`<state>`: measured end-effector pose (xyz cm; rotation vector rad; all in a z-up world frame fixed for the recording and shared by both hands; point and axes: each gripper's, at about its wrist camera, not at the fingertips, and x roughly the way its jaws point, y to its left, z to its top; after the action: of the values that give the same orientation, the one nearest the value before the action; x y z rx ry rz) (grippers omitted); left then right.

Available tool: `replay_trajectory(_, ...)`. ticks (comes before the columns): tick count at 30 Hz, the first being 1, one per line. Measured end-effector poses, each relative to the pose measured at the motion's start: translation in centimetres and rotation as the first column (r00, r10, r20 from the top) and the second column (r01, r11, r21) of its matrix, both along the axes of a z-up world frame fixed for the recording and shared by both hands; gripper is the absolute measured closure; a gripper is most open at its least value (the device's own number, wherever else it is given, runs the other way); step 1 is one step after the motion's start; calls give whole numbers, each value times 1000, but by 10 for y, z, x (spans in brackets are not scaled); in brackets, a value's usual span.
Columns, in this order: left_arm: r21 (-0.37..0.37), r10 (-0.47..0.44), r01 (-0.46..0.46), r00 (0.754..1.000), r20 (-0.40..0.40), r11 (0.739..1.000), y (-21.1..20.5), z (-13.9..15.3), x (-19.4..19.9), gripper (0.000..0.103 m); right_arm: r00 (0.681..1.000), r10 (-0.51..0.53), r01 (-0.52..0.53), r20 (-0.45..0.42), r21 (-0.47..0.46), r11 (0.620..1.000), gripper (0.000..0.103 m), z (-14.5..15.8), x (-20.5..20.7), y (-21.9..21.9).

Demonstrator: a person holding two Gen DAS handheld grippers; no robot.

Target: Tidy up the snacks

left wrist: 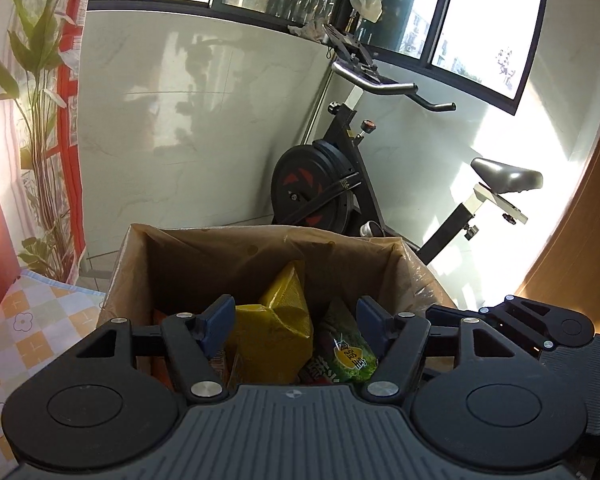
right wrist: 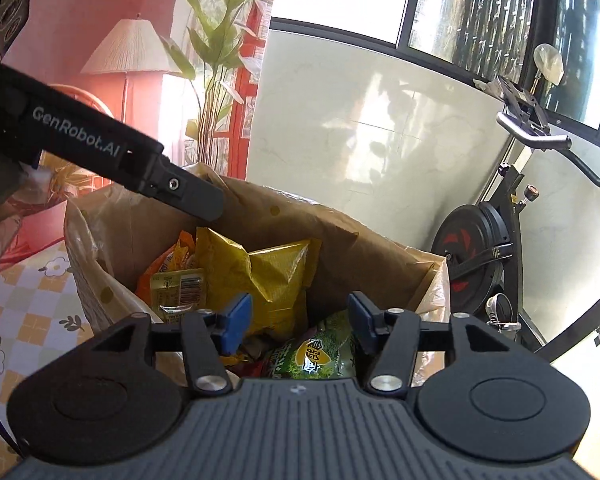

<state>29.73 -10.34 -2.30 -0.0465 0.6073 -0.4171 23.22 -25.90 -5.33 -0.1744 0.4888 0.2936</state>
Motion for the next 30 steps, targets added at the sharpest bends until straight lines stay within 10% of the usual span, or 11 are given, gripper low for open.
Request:
replay_trajectory(4,64,11,-15,997,75,998,7,20,-23,31,999,-43,42,22,63,997,15,21,-20,-6)
replay_trajectory(30,-7,248,-254,937,246,967,64,101,-144,14,933,-325,278,155,263,924,9,112,-154,-10)
